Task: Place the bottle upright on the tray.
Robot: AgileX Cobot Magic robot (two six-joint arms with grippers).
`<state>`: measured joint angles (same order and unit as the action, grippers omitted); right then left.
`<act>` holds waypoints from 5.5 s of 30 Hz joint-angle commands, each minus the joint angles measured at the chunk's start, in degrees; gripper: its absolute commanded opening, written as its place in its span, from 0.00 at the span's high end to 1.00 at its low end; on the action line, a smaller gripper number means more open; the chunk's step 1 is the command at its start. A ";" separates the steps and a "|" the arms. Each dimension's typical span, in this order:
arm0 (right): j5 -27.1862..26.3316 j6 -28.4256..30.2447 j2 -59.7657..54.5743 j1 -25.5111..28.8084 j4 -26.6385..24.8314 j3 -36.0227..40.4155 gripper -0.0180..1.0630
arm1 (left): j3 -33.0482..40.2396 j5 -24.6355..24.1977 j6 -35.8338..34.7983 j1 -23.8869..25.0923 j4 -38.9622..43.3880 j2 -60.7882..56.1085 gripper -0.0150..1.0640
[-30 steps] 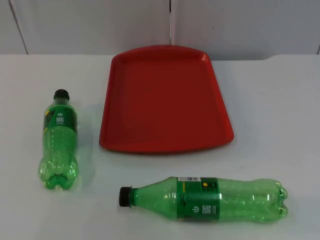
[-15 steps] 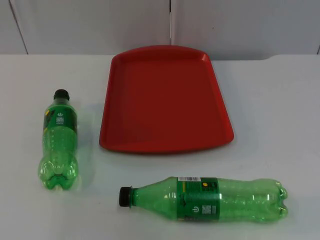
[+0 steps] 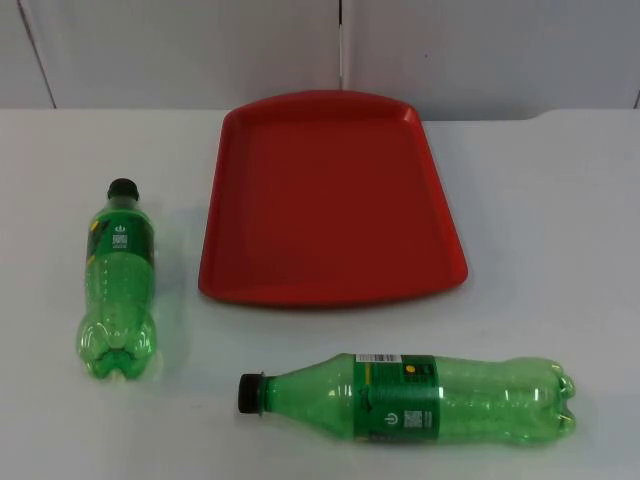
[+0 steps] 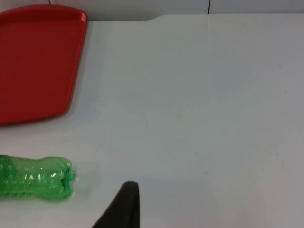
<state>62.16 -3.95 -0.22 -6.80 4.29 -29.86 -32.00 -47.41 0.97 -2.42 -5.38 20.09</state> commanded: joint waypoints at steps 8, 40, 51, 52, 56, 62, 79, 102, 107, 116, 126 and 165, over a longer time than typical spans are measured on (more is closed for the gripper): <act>-0.41 0.15 0.22 0.41 -0.08 0.28 0.01 | -0.30 7.33 -0.40 -0.34 -0.83 8.31 0.01; -0.41 0.15 0.22 0.41 -0.08 0.28 0.01 | -12.97 12.44 0.23 -0.34 -3.13 33.10 0.01; -0.41 0.15 0.22 0.41 -0.08 0.28 0.01 | -20.73 11.24 1.95 -0.34 -7.84 40.09 0.01; -0.41 0.15 0.22 0.41 -0.08 0.28 0.01 | -21.54 10.87 2.38 -0.34 -8.74 41.12 0.01; -0.41 0.15 0.22 0.41 -0.08 0.28 0.01 | -24.38 10.39 2.34 -0.34 -10.48 45.46 0.01; -0.41 0.04 0.22 0.41 -0.08 0.28 0.01 | -28.40 9.40 2.34 -0.34 -11.83 53.36 0.01; -0.41 0.04 0.22 0.41 -0.08 0.28 0.01 | -48.11 -3.65 -3.46 -0.34 -7.78 79.34 0.01; -0.41 -0.07 0.22 0.41 -0.08 0.28 0.01 | -55.25 -5.21 -17.23 -4.24 0.22 96.81 0.01; -0.41 -0.07 0.22 0.41 -0.08 0.28 0.01 | -55.25 -3.98 -23.70 -7.09 7.48 98.88 0.01; -0.41 -0.07 0.22 0.41 -0.08 0.28 0.01 | -55.14 -4.06 -24.96 -7.22 5.38 103.51 0.01; -0.41 -0.07 0.22 0.41 -0.08 0.28 0.01 | -55.14 -0.12 -25.23 -7.22 4.93 107.46 0.01; -0.41 -0.07 0.22 0.41 -0.08 0.28 0.01 | -55.14 5.80 -17.71 -7.22 3.81 112.98 0.01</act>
<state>62.16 -4.40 -0.22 -6.80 4.29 -29.86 -87.34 -43.72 -16.99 -9.46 0.00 131.82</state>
